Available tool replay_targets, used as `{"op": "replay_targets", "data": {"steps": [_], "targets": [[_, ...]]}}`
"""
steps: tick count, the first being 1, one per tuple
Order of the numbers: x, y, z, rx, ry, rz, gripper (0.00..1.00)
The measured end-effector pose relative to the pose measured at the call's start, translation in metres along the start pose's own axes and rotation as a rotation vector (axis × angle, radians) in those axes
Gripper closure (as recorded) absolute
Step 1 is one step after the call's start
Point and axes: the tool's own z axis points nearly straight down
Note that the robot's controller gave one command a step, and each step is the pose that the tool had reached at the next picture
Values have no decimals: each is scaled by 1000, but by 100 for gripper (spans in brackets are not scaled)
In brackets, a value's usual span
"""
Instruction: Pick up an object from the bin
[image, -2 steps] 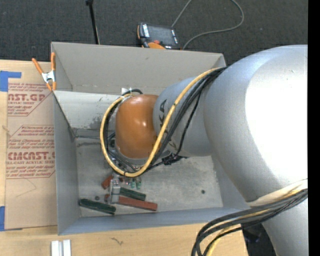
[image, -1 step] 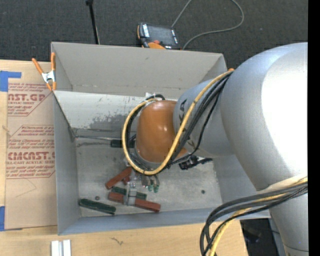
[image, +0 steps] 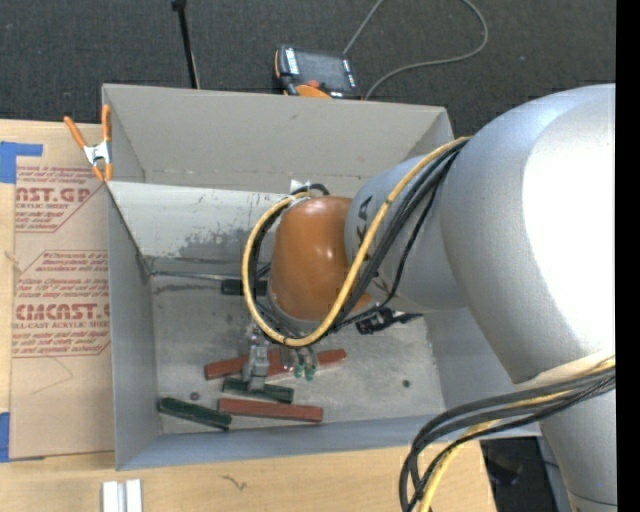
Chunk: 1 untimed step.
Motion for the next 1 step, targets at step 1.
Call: {"op": "replay_targets", "data": {"steps": [1], "targets": [[3, -1, 4, 3, 8, 0, 0]]}}
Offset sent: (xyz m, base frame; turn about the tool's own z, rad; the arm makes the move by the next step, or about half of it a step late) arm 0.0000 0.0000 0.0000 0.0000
